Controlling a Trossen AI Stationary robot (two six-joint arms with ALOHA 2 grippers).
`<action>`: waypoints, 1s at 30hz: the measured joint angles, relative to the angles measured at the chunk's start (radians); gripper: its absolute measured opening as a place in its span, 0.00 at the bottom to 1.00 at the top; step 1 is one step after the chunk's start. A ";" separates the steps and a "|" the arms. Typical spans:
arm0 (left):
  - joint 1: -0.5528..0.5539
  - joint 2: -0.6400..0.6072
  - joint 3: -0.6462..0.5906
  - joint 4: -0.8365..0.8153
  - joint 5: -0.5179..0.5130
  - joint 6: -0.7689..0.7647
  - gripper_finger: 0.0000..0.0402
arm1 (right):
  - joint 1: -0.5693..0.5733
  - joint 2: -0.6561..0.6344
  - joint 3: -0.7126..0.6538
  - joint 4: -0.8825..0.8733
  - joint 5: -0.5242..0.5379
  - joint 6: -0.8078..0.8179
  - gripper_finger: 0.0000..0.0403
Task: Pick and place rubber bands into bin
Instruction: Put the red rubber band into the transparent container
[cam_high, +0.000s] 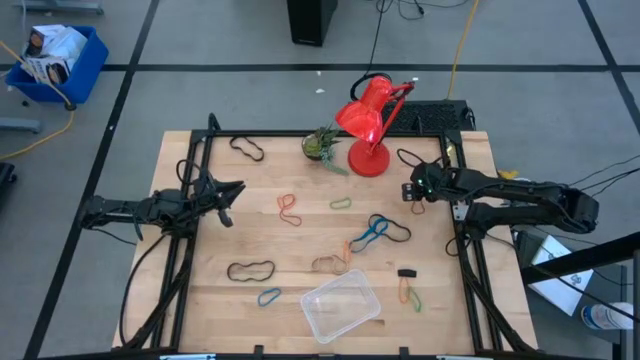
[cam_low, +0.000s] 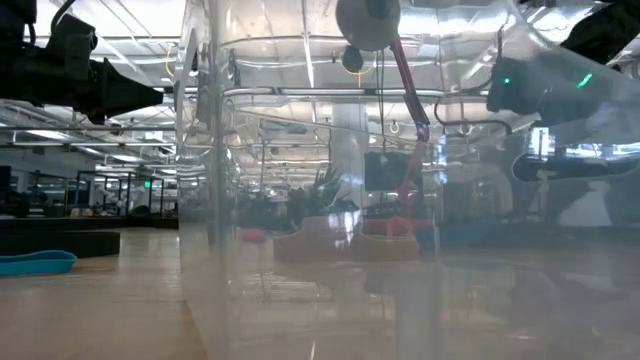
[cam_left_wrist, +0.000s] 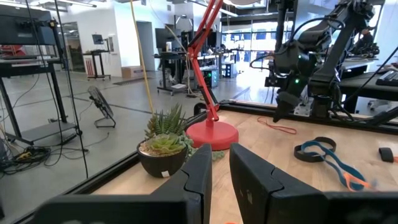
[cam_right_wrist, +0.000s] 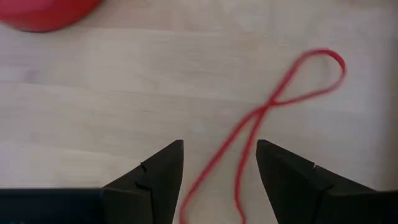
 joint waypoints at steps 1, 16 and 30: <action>0.000 0.000 0.000 0.000 0.000 0.000 0.16 | -0.004 0.000 -0.009 0.003 0.001 0.012 0.49; 0.000 0.000 0.000 0.000 -0.001 0.001 0.16 | -0.053 -0.003 -0.200 0.279 0.030 0.088 0.47; 0.000 0.000 0.000 -0.001 -0.028 0.028 0.16 | -0.053 -0.001 -0.248 0.266 0.037 0.044 0.10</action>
